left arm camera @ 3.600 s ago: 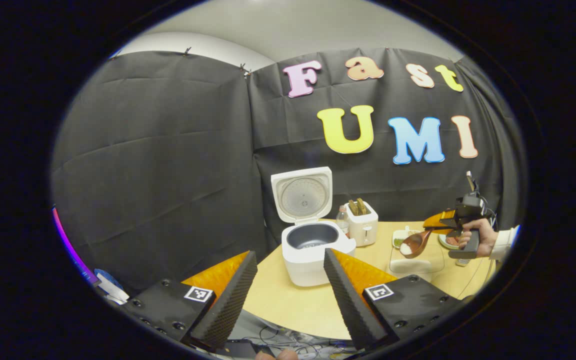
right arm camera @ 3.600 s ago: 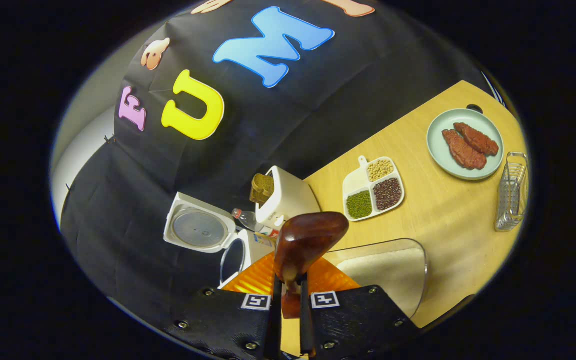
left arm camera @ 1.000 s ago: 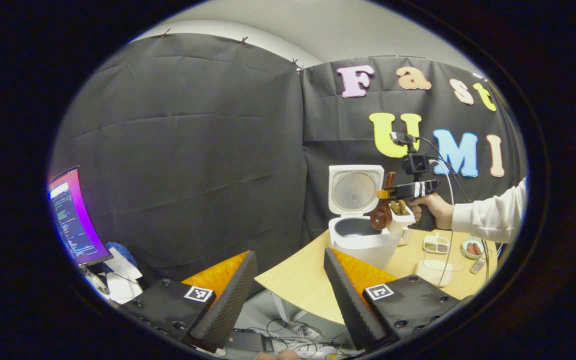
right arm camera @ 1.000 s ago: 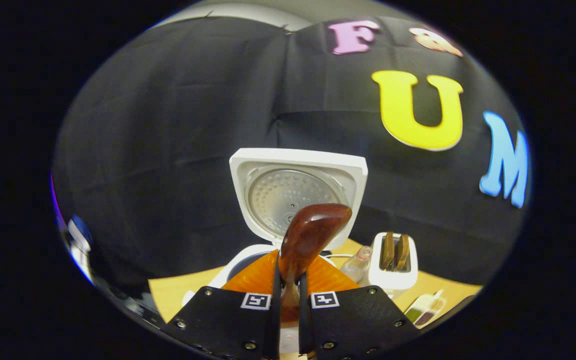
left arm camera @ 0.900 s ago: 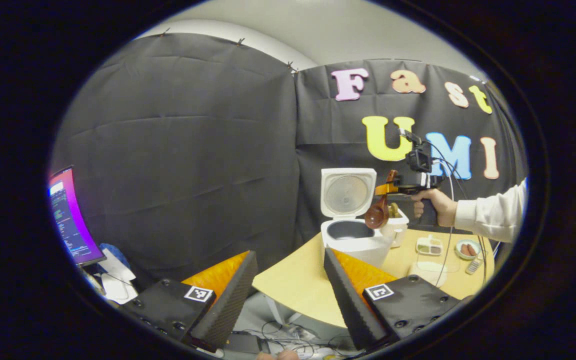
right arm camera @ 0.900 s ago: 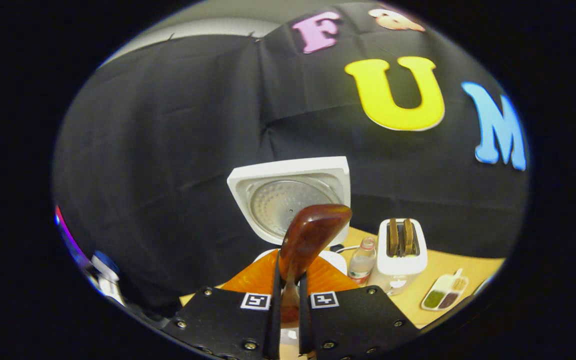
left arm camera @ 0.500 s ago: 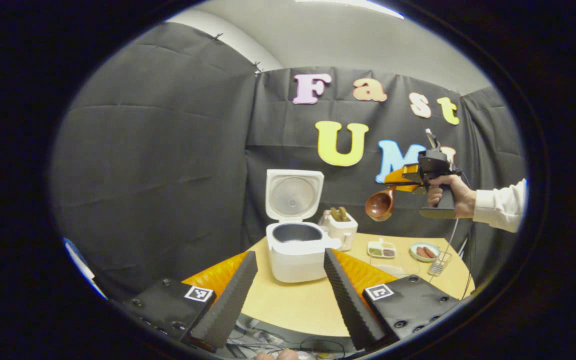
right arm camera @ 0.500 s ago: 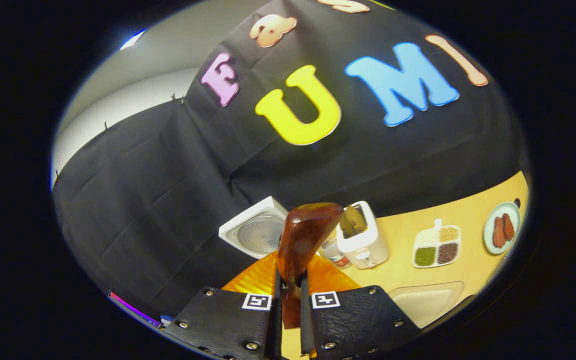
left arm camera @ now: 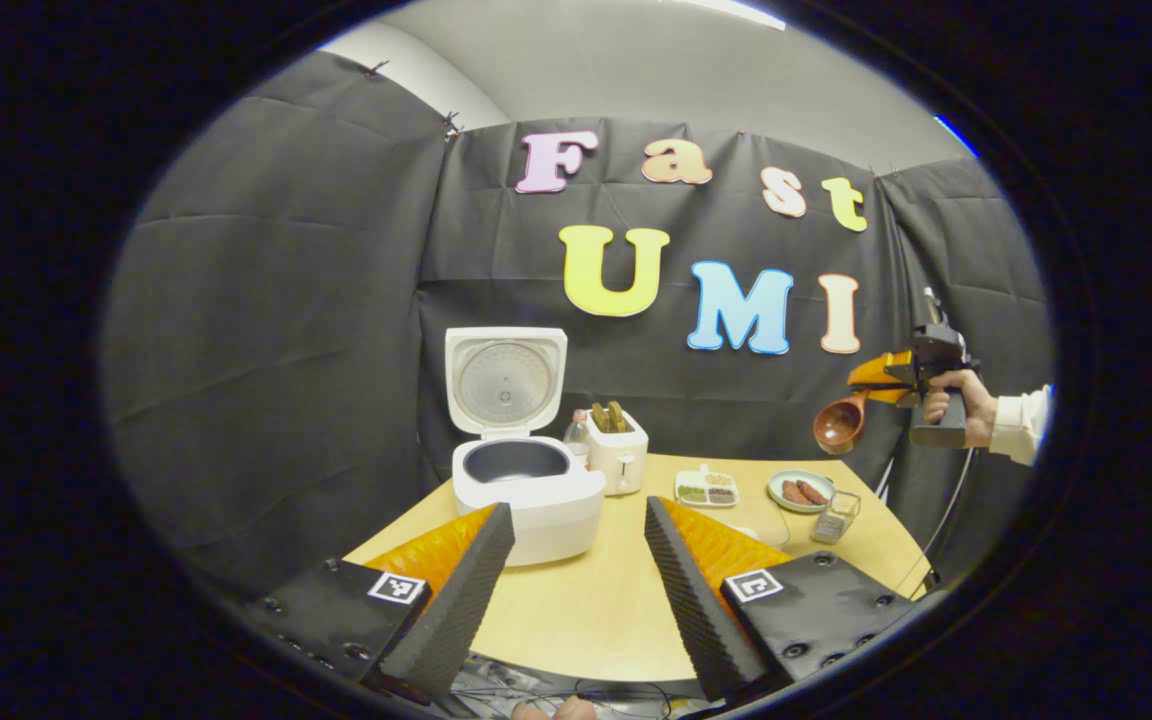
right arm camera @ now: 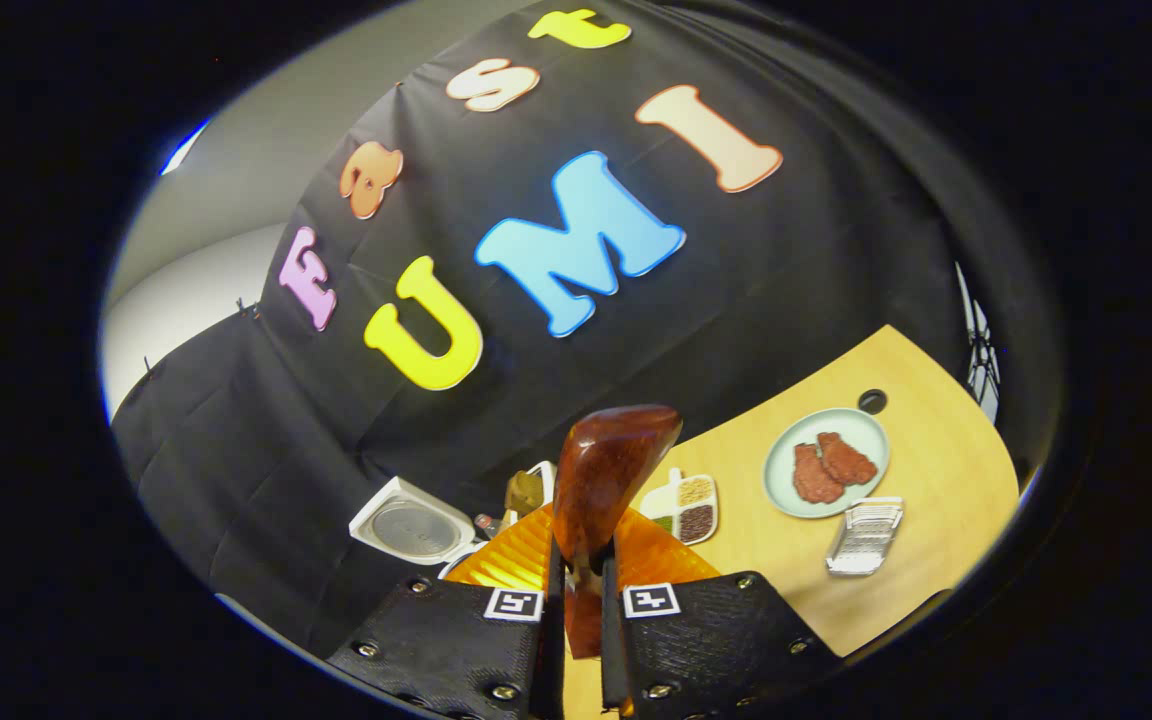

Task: Close the left gripper, press the button to open the rice cooker; take a wooden spoon from the chopstick holder with the right hand, scoop a spoonful of rice and pour it into the rice cooker, then put the wooden spoon back into the chopstick holder.

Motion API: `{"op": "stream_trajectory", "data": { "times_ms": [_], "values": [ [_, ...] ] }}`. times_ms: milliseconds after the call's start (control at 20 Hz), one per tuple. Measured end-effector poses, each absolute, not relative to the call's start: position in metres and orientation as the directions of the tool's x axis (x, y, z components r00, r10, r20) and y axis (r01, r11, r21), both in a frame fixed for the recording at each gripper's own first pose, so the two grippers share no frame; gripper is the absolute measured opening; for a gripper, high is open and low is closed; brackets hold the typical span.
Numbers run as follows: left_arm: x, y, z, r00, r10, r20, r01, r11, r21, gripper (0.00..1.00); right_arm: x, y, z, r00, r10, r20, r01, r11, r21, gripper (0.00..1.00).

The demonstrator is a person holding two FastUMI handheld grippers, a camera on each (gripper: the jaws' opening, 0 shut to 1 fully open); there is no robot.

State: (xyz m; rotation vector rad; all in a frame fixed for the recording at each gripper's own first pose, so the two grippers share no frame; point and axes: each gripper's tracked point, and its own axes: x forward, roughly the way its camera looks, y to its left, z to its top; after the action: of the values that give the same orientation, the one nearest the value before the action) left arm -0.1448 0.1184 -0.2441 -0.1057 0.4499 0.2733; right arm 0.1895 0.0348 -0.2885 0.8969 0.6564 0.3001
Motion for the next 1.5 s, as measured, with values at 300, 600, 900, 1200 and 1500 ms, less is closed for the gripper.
{"op": "stream_trajectory", "data": {
  "times_ms": [300, 600, 900, 1200, 1500],
  "values": [
    [-0.103, 0.055, -0.24, 0.828, 0.279, -0.486, -0.328, 0.945, -0.015, 0.92, 0.189, -0.052, -0.379, 0.735, 0.452, -0.505, 0.117, 0.65, 0.751, 0.15],
    [-0.092, 0.003, -0.238, 0.768, 0.324, -0.552, -0.344, 0.936, 0.072, 0.94, 0.208, -0.09, -0.459, 0.726, 0.372, -0.578, 0.178, 0.71, 0.681, 0.15],
    [-0.068, -0.006, -0.233, 0.743, 0.351, -0.57, -0.348, 0.93, 0.118, 0.94, 0.209, -0.069, -0.499, 0.697, 0.344, -0.629, 0.158, 0.782, 0.603, 0.15],
    [-0.056, -0.005, -0.234, 0.736, 0.369, -0.567, -0.353, 0.925, 0.143, 0.94, 0.185, -0.05, -0.523, 0.653, 0.319, -0.686, 0.067, 0.879, 0.473, 0.15],
    [-0.045, -0.005, -0.238, 0.748, 0.355, -0.561, -0.341, 0.93, 0.135, 0.94, 0.154, -0.039, -0.54, 0.607, 0.331, -0.723, 0.053, 0.89, 0.452, 0.16]
  ]
}}
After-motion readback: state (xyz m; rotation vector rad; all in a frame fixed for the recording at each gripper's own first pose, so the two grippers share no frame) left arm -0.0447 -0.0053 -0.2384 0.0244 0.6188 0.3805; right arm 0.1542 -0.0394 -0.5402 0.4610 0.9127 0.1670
